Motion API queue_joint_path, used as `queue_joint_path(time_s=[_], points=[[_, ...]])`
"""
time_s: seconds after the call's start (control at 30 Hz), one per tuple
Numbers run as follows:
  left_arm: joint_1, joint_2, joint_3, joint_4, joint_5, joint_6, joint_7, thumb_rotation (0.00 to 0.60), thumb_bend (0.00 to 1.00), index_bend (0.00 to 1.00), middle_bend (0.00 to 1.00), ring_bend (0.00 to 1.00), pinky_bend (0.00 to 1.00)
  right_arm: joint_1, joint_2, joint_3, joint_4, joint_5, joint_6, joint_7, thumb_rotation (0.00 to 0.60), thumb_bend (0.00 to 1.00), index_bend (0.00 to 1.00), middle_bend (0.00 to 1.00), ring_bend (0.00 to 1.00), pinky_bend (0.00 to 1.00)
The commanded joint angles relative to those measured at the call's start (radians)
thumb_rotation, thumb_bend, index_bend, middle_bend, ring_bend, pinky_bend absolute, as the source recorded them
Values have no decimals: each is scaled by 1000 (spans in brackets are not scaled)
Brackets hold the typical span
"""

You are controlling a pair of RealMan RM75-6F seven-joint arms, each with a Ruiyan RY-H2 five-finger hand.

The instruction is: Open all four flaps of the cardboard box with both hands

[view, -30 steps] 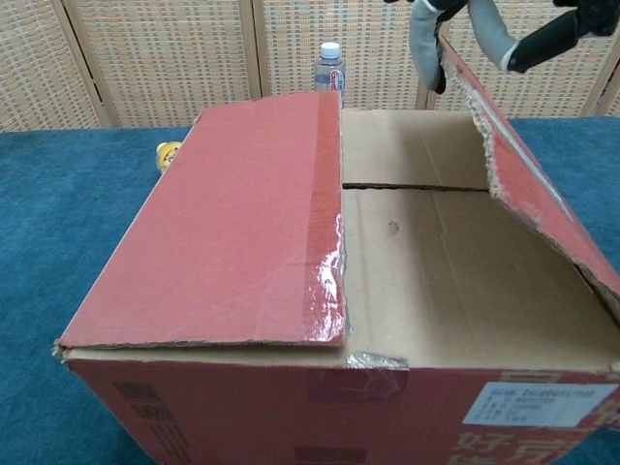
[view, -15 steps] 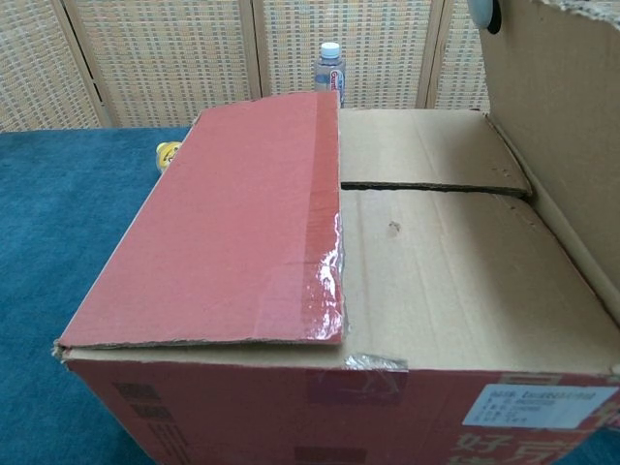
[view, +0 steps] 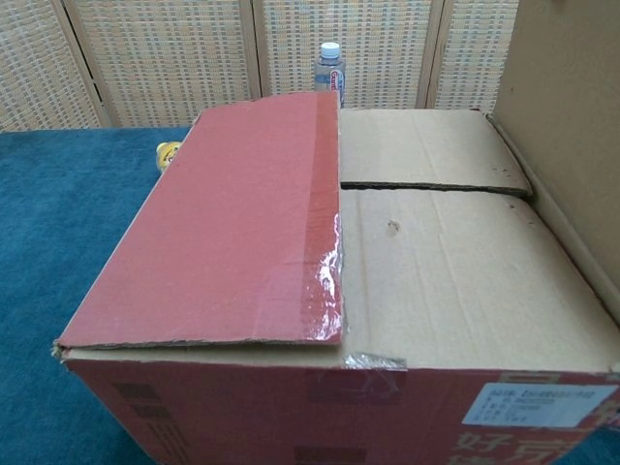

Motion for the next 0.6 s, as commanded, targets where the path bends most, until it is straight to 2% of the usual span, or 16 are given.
queue_joint_path(time_s=[0.03,0.6], points=[[0,0,0,0,1,0,0,583,273,209,44,43,19,-6,5,3,11,8,3,3,600,1000,507,520,90,62],[-2,3,0,-13,5,3,13,583,274,216,44,43,19,-57,21,0,107,60,7,35,600,1000,508,519,90,62]])
